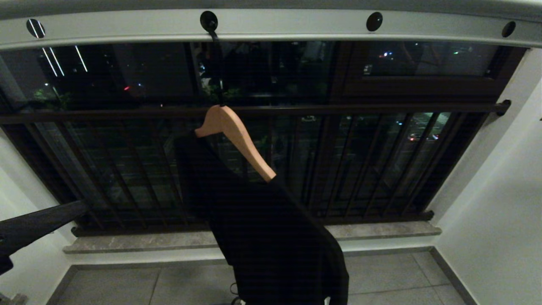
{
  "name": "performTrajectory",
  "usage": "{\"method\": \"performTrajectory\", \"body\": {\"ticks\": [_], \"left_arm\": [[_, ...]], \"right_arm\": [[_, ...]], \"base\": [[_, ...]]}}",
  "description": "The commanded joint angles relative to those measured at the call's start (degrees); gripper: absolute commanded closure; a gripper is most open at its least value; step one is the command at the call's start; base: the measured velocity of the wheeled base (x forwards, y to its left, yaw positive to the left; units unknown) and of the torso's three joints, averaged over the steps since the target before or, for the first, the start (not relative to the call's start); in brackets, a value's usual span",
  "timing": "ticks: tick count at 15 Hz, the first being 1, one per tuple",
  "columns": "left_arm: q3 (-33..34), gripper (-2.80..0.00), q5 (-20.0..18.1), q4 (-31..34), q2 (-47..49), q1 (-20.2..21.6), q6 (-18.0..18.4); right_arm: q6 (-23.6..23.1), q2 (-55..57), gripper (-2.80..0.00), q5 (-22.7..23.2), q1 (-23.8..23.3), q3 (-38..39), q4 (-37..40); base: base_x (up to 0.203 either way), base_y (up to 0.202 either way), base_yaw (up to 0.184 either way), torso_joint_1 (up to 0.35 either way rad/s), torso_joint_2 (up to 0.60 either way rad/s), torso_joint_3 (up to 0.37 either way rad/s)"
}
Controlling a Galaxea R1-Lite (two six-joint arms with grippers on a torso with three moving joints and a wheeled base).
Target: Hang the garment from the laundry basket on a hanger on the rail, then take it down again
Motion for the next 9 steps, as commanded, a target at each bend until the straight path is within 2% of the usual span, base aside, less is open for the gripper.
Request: {"method": "performTrajectory", "body": {"ticks": [1, 3, 6, 9], "left_arm": [[-0.02, 0.00, -0.08, 2.38, -6.81, 0.06, 0.19], [-1.75, 0.00, -0.01, 7.76, -11.74, 0.13, 0.96], [-8.50, 0.00, 0.00, 22.86, -17.14, 0.14, 2.68], [-14.24, 0.00, 0.02, 32.94, -22.51, 1.76, 3.92]], "right_arm": [[0.01, 0.07, 0.00, 0.00, 0.00, 0.00, -0.02], [0.01, 0.07, 0.00, 0.00, 0.00, 0.00, -0.02], [0.01, -0.01, 0.00, 0.00, 0.00, 0.00, -0.02], [0.01, 0.07, 0.00, 0.00, 0.00, 0.00, -0.02]], "base": [[0.000, 0.000, 0.000, 0.000, 0.00, 0.000], [0.000, 0.000, 0.000, 0.000, 0.00, 0.000], [0.000, 0.000, 0.000, 0.000, 0.00, 0.000], [0.000, 0.000, 0.000, 0.000, 0.00, 0.000]]}}
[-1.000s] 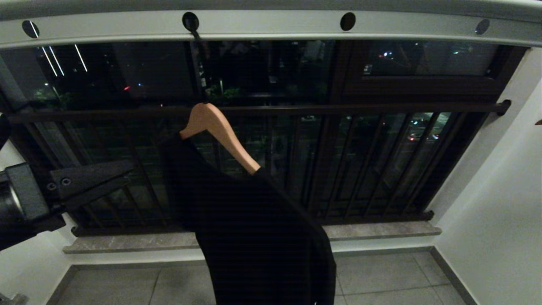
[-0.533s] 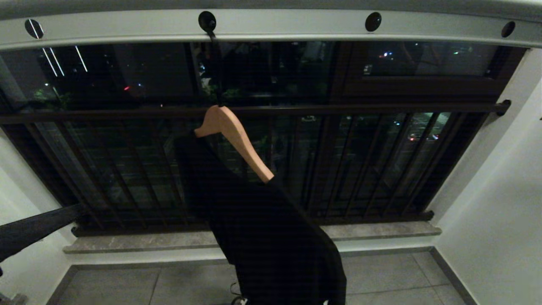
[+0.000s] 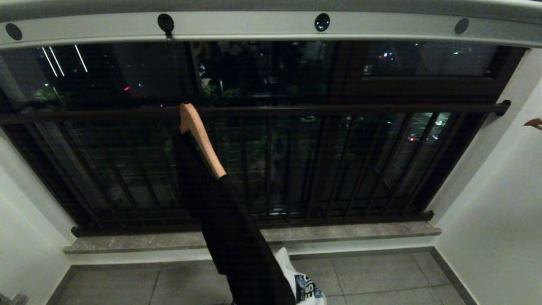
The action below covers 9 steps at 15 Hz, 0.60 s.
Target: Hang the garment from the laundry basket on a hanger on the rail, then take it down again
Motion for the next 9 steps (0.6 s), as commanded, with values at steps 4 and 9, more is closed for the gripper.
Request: {"method": "performTrajectory", "body": {"ticks": [4, 9], "left_arm": [[-6.71, 0.00, 0.12, 11.57, -10.60, 8.58, 0.99], [-8.71, 0.00, 2.38, 16.91, -13.41, 4.38, 3.08]], "right_arm": [[0.01, 0.07, 0.00, 0.00, 0.00, 0.00, -0.02], [0.01, 0.07, 0.00, 0.00, 0.00, 0.00, -0.02]], "base": [[0.000, 0.000, 0.000, 0.000, 0.00, 0.000], [0.000, 0.000, 0.000, 0.000, 0.00, 0.000]]}}
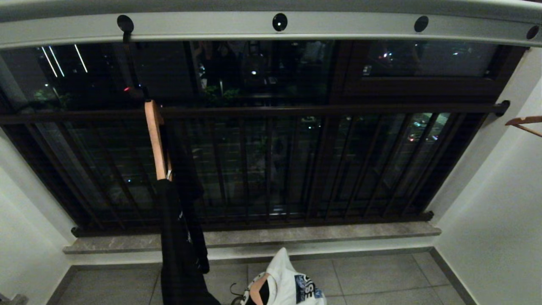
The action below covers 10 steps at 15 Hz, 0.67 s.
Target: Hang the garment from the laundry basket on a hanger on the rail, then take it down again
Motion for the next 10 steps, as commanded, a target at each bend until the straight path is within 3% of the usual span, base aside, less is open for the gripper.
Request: {"method": "performTrajectory", "body": {"ticks": [1, 3, 5, 8, 10], "left_arm": [[1.67, 0.00, -0.15, 0.93, -3.14, -0.46, 2.08], [5.70, 0.00, 0.44, 1.93, -6.53, -0.32, 7.02], [8.97, 0.00, 6.83, 1.53, -8.67, -0.28, 11.16], [15.50, 0.00, 15.00, -3.69, -11.95, -0.06, 20.78], [18.71, 0.00, 18.81, -7.02, -13.42, -0.03, 24.08]], "right_arm": [[0.03, 0.07, 0.00, -0.01, 0.00, 0.00, -0.02], [0.03, 0.07, 0.00, -0.01, 0.00, 0.00, -0.02], [0.03, 0.07, 0.00, -0.01, 0.00, 0.00, -0.02], [0.03, 0.07, 0.00, -0.01, 0.00, 0.00, -0.02], [0.03, 0.07, 0.00, -0.01, 0.00, 0.00, -0.02]], "base": [[0.000, 0.000, 0.000, 0.000, 0.00, 0.000], [0.000, 0.000, 0.000, 0.000, 0.00, 0.000], [0.000, 0.000, 0.000, 0.000, 0.00, 0.000], [0.000, 0.000, 0.000, 0.000, 0.00, 0.000], [0.000, 0.000, 0.000, 0.000, 0.00, 0.000]]}}
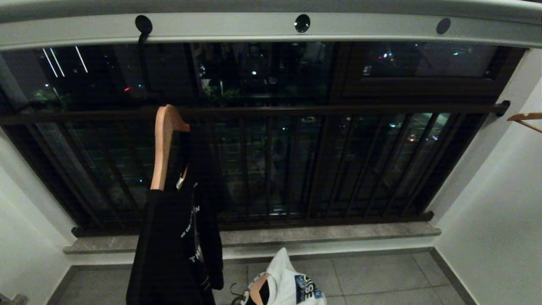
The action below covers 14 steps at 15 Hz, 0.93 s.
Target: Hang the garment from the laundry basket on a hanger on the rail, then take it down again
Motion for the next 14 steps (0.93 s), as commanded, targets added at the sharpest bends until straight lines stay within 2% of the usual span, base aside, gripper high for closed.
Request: {"method": "performTrajectory", "body": {"ticks": [1, 3, 9, 12, 14], "left_arm": [[2.63, 0.00, 3.23, -0.75, -1.72, 0.02, 1.77], [5.23, 0.00, 5.04, -3.11, -1.76, 0.01, 3.63], [16.54, 0.00, 11.76, -17.29, -1.75, 0.04, 7.18], [20.09, 0.00, 12.25, -18.15, -1.76, 0.04, 7.92], [25.47, 0.00, 12.49, -20.45, -1.76, 0.04, 8.99]], "right_arm": [[0.01, 0.07, 0.00, 0.00, 0.00, 0.00, -0.04], [0.01, 0.07, 0.00, 0.00, 0.00, 0.00, -0.04], [0.01, 0.07, 0.00, 0.00, 0.00, 0.00, -0.04], [0.01, 0.07, 0.00, 0.00, 0.00, 0.00, -0.04], [0.01, 0.07, 0.00, 0.00, 0.00, 0.00, -0.04]], "base": [[0.000, 0.000, 0.000, 0.000, 0.00, 0.000], [0.000, 0.000, 0.000, 0.000, 0.00, 0.000], [0.000, 0.000, 0.000, 0.000, 0.00, 0.000], [0.000, 0.000, 0.000, 0.000, 0.00, 0.000], [0.000, 0.000, 0.000, 0.000, 0.00, 0.000]]}}
